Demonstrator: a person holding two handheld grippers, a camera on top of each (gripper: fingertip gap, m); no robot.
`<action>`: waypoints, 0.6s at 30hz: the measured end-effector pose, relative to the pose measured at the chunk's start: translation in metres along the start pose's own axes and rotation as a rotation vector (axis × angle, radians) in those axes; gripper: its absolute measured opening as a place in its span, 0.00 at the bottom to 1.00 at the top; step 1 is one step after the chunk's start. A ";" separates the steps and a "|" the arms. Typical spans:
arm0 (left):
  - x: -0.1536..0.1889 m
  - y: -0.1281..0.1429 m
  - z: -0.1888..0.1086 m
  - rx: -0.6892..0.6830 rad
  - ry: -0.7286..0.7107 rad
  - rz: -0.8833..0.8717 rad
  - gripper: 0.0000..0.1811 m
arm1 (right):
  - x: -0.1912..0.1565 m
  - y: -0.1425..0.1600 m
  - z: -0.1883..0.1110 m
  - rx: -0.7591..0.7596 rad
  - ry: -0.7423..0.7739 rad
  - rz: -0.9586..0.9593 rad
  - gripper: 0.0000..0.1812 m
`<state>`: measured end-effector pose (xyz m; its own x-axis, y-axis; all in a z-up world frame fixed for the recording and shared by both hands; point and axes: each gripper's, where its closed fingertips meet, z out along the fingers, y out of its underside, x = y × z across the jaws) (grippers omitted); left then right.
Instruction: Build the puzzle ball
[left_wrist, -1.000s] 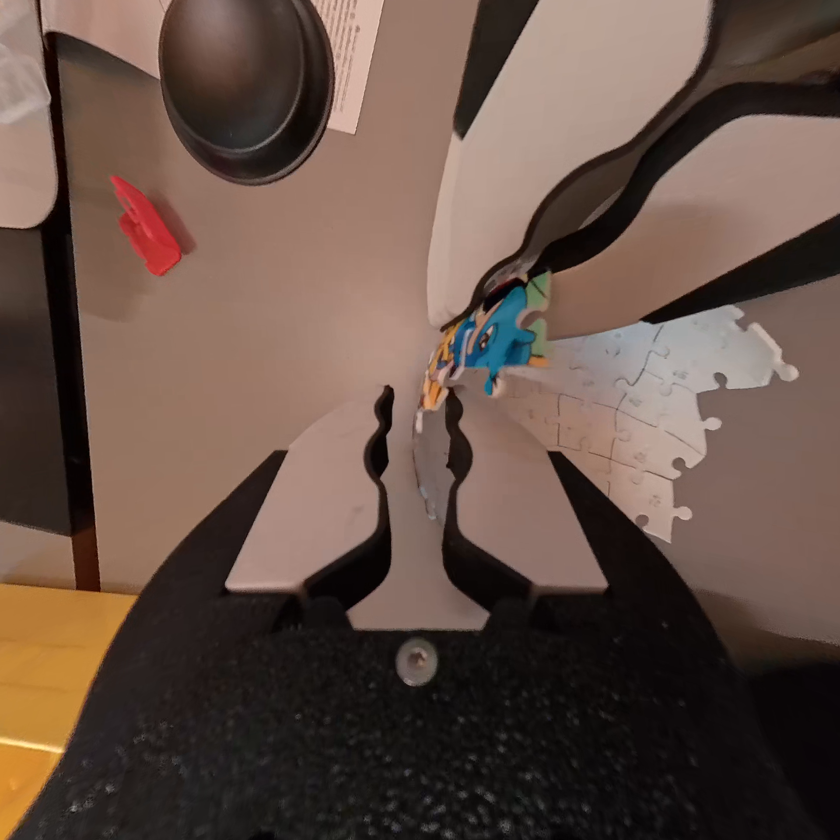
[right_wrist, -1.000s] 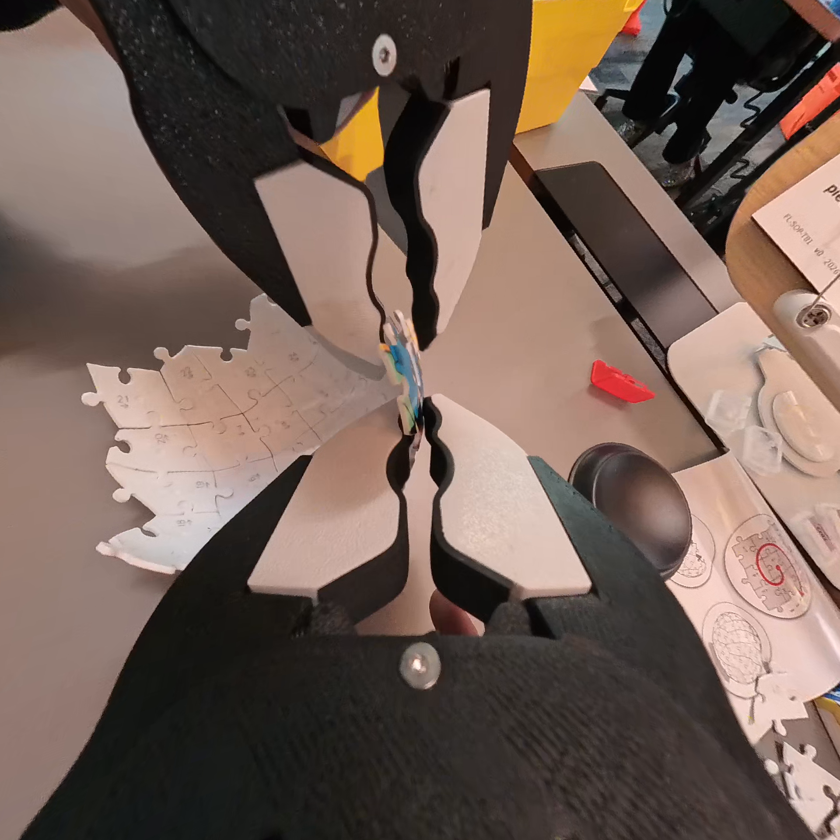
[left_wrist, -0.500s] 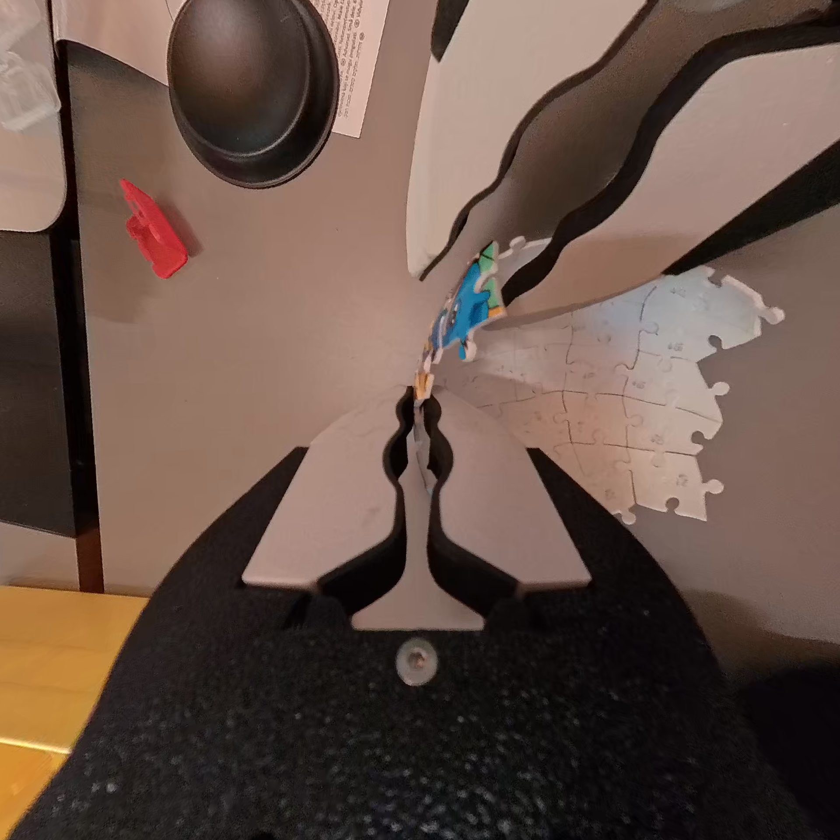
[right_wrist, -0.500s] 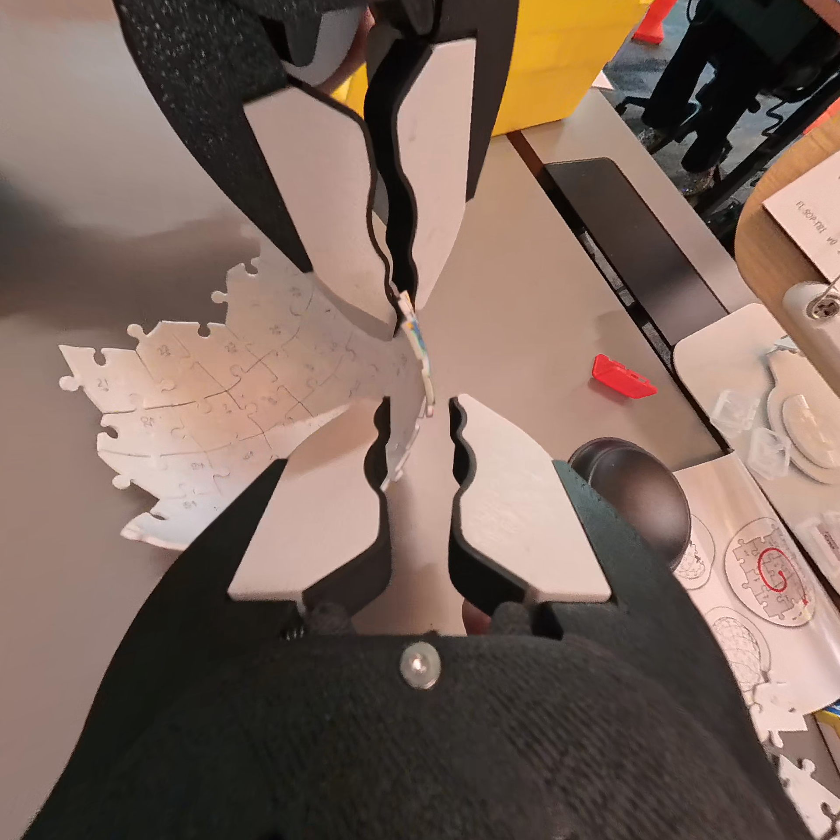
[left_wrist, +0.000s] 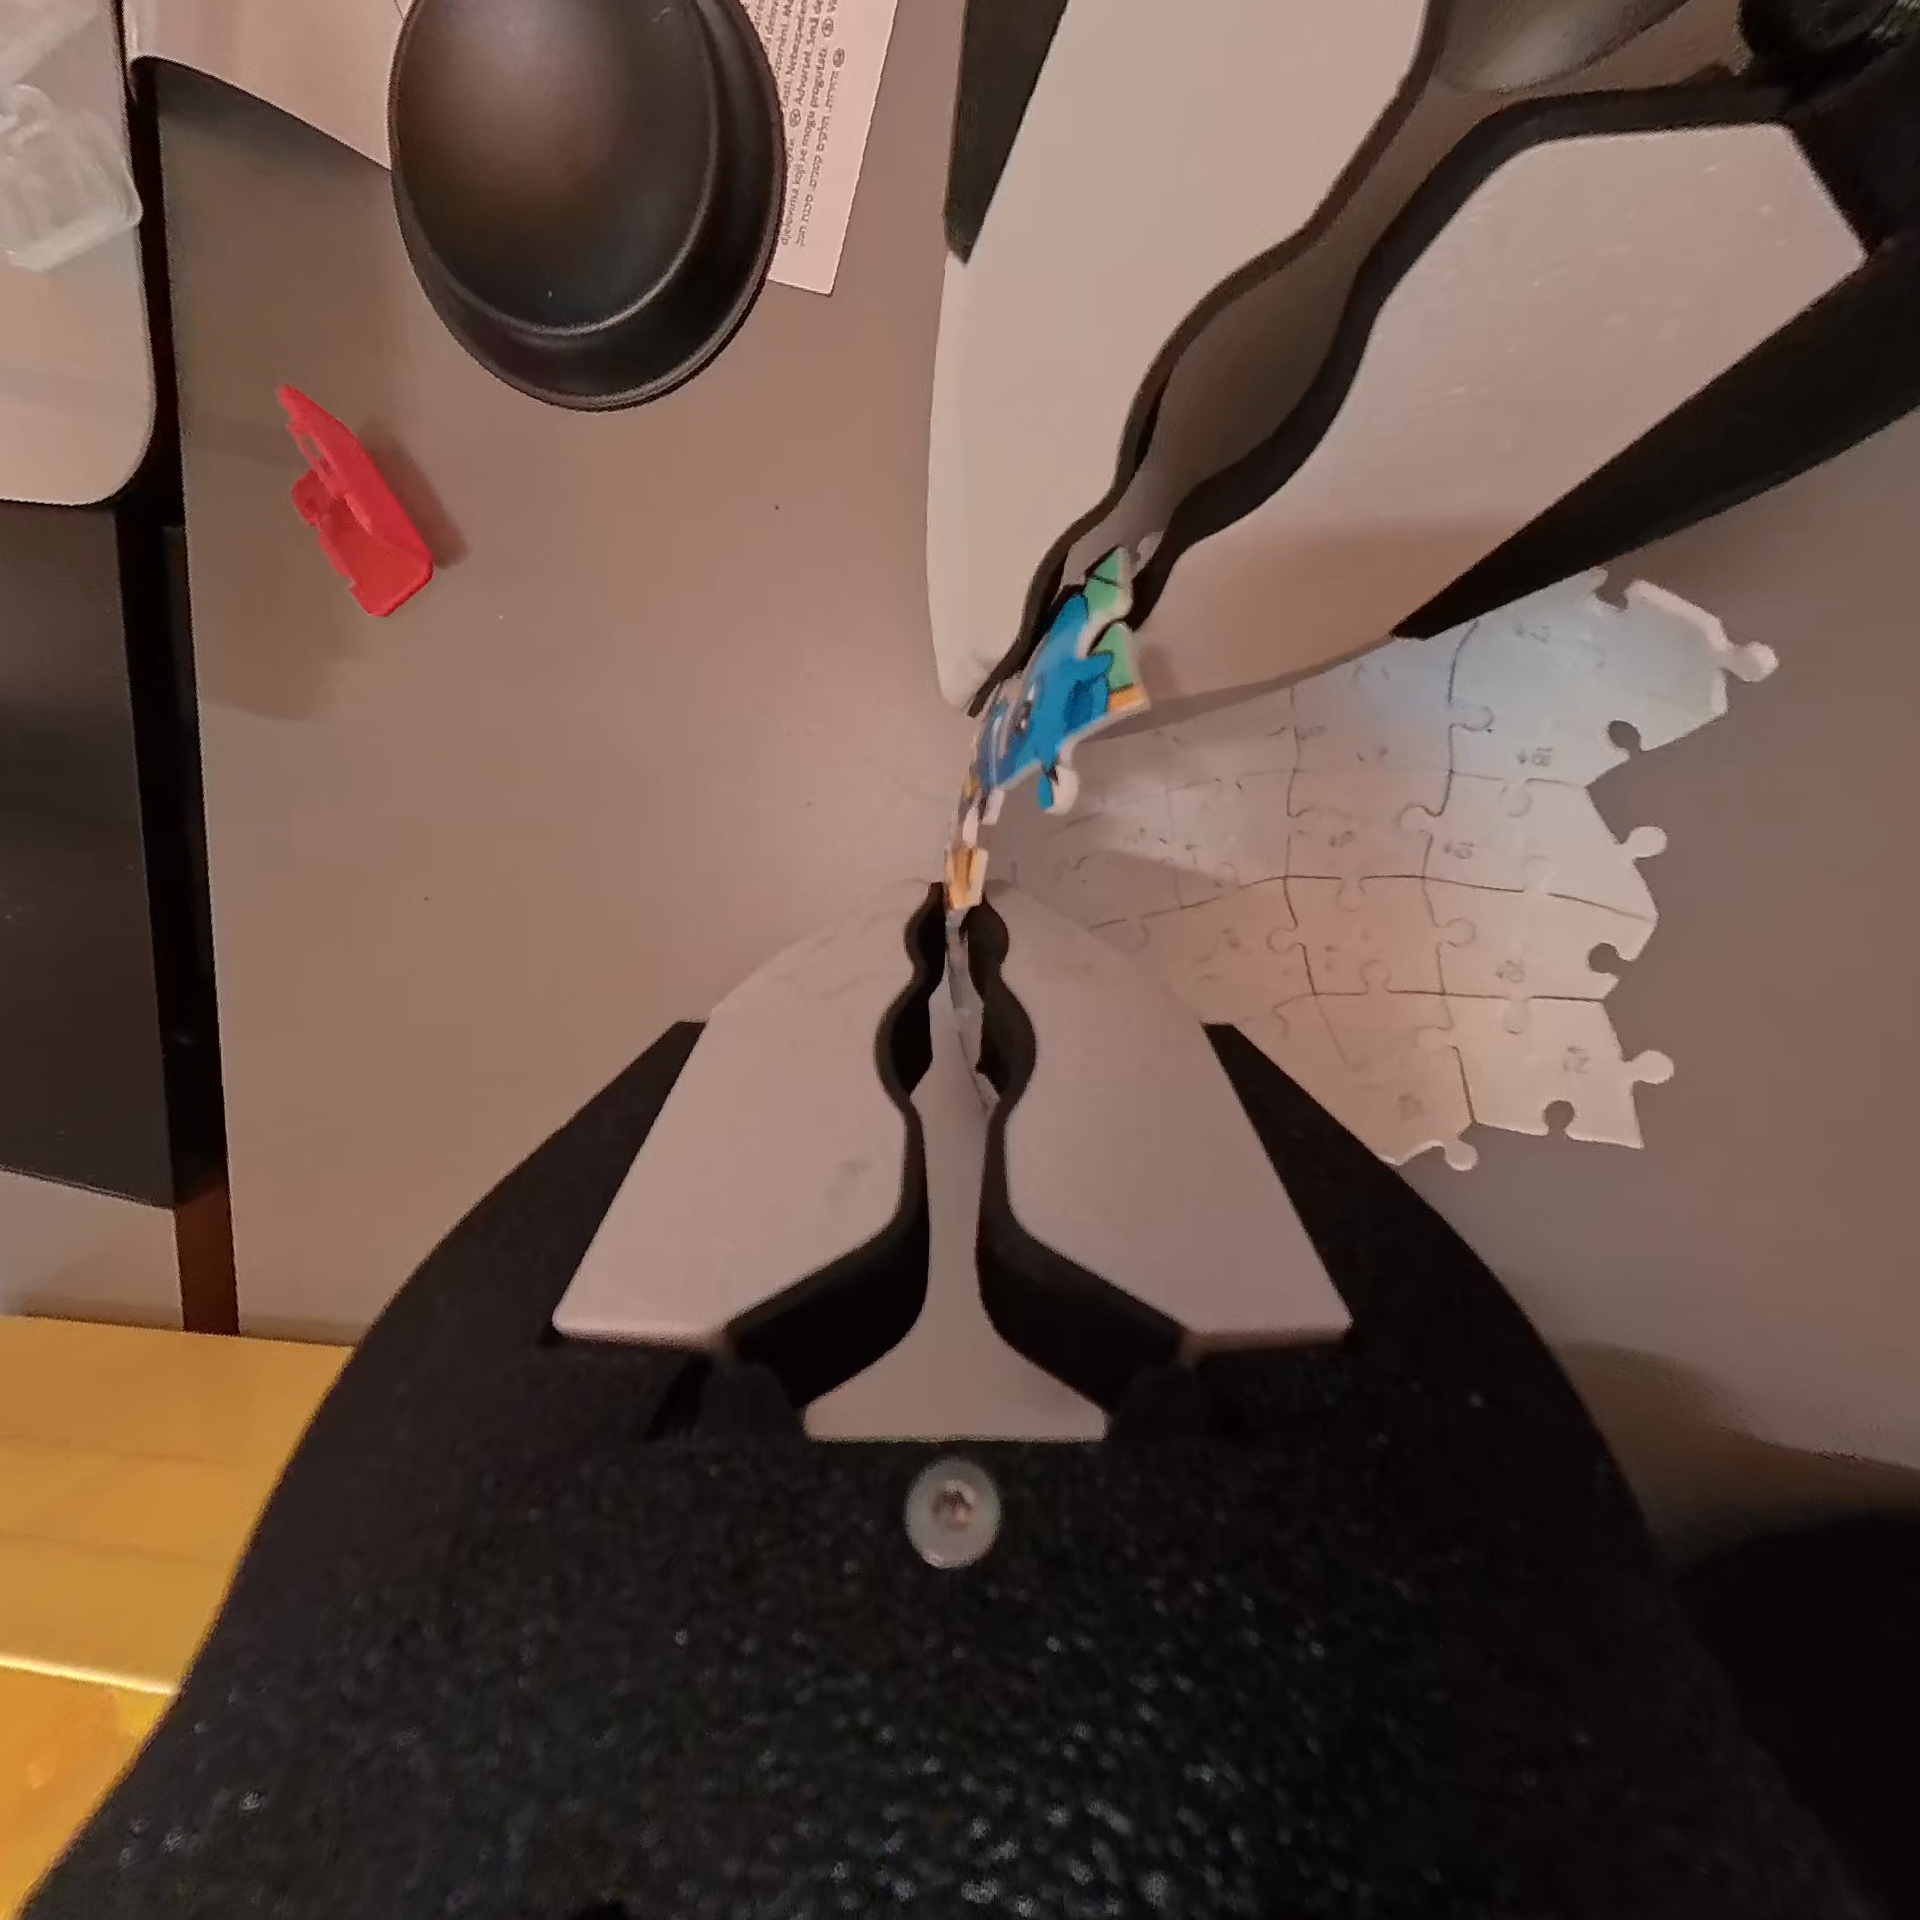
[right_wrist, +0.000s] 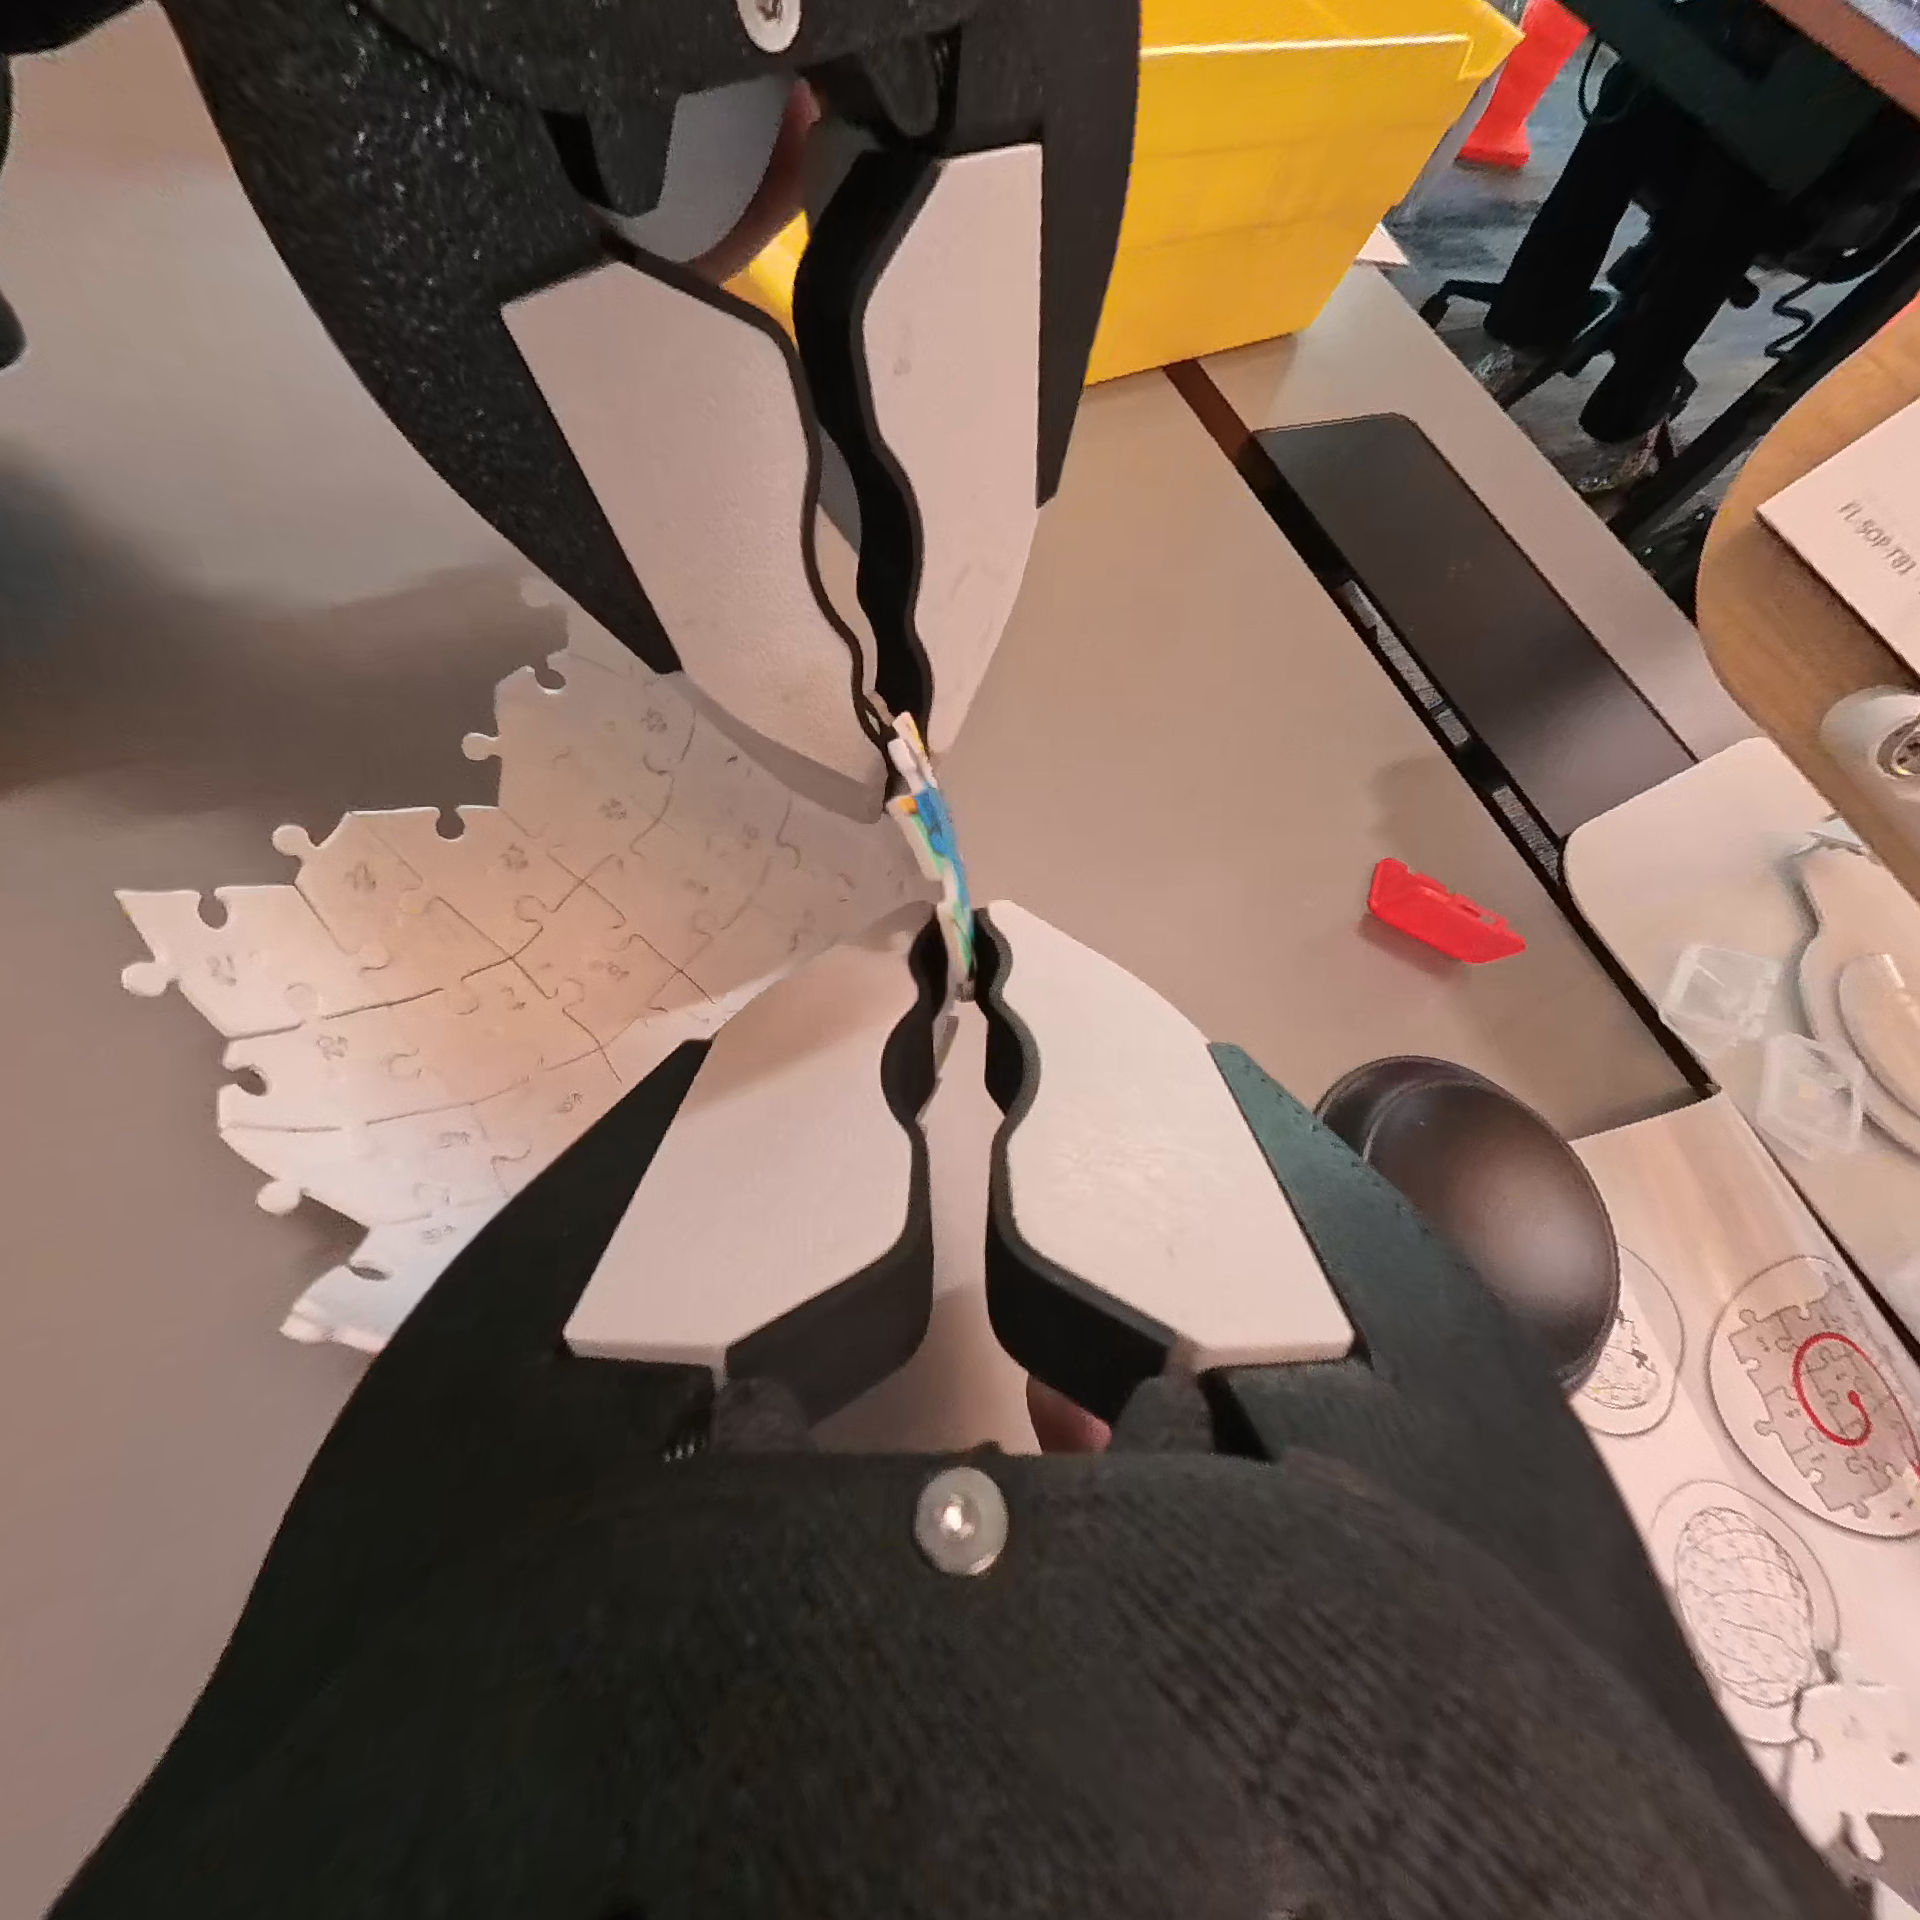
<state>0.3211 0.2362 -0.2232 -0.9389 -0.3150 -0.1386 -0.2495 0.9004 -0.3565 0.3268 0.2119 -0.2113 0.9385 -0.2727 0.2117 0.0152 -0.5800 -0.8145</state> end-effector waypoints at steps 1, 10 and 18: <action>0.000 0.000 0.000 -0.001 0.000 -0.001 0.02 | 0.000 0.000 0.000 0.002 -0.003 0.003 0.02; 0.000 0.001 -0.001 0.004 0.006 -0.013 0.01 | 0.001 0.001 -0.002 0.015 -0.027 0.026 0.06; -0.002 0.008 -0.001 -0.019 0.016 -0.053 0.02 | 0.004 0.023 -0.028 -0.061 -0.033 0.054 0.15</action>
<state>0.3206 0.2437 -0.2250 -0.9279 -0.3578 -0.1047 -0.3035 0.8881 -0.3452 0.3214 0.1763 -0.2141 0.9483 -0.2801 0.1495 -0.0562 -0.6114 -0.7893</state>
